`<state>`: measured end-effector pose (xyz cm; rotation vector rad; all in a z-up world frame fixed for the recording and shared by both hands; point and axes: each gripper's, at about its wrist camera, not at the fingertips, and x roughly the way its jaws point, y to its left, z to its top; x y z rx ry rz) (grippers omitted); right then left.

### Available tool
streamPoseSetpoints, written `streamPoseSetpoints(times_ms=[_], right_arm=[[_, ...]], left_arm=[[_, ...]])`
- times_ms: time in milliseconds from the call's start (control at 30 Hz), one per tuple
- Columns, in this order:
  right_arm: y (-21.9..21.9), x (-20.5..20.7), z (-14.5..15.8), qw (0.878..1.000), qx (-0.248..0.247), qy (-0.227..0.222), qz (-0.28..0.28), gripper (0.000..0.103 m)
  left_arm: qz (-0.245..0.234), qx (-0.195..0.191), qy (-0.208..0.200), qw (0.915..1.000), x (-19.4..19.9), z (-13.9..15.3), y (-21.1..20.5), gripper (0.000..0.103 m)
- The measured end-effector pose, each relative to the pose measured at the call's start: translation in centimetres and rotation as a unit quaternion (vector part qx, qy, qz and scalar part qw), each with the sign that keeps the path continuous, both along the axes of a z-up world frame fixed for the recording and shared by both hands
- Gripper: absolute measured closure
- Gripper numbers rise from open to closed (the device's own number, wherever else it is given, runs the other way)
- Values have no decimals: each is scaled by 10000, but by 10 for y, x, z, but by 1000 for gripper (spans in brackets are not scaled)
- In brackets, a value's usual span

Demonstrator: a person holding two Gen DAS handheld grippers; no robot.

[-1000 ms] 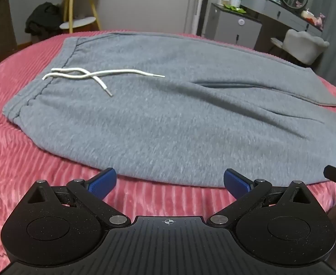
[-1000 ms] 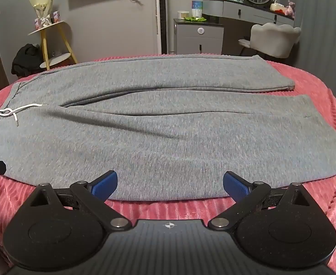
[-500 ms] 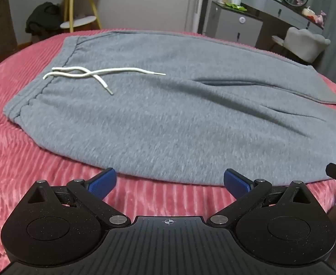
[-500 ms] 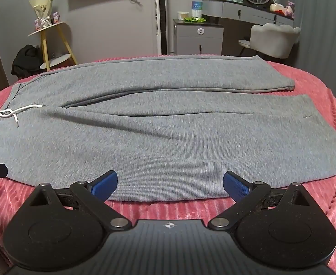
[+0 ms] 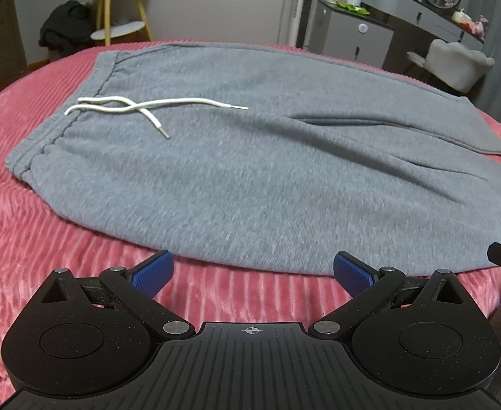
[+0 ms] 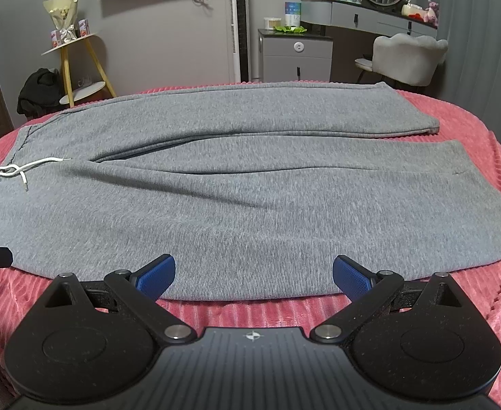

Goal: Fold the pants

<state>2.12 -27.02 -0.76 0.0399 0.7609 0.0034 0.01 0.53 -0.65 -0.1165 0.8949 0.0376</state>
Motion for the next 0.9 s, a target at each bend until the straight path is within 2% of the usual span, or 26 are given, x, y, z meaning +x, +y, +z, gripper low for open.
streamPoseSetpoints(times_ms=[900], right_arm=[[-2,0,-1,10000,95,-17,-23,4]], left_arm=[[38,-22,48,10000,3,0,1,0]])
